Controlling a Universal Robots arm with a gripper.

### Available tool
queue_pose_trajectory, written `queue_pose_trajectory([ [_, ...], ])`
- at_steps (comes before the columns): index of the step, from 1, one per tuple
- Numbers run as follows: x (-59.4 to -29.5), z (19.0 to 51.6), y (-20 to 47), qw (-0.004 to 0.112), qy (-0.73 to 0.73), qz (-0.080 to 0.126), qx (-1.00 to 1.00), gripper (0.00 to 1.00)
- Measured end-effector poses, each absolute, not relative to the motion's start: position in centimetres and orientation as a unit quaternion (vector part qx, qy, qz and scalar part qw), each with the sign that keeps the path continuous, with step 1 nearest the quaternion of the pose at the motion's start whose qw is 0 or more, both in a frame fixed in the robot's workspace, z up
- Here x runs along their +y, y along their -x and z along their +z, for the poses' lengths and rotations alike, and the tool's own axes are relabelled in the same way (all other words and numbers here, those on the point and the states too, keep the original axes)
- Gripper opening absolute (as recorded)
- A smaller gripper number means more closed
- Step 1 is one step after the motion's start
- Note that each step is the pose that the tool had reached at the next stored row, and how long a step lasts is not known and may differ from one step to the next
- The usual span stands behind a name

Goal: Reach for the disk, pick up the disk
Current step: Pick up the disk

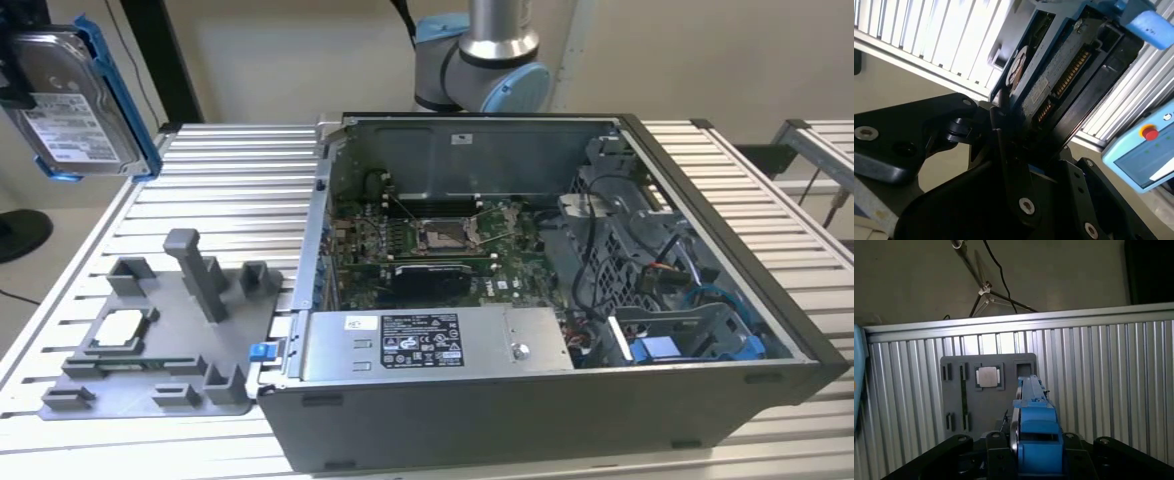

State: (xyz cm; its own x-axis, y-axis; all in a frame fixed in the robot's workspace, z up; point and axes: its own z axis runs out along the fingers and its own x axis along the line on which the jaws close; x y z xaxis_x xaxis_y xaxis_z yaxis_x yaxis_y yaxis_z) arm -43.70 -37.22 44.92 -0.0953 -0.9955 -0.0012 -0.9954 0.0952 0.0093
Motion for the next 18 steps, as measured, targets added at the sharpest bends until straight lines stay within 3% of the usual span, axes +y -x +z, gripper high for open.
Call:
queue_pose_trajectory([
  [18,-37.2,48.4,43.7,0.003,-0.673,-0.004,-0.74,0.0],
])
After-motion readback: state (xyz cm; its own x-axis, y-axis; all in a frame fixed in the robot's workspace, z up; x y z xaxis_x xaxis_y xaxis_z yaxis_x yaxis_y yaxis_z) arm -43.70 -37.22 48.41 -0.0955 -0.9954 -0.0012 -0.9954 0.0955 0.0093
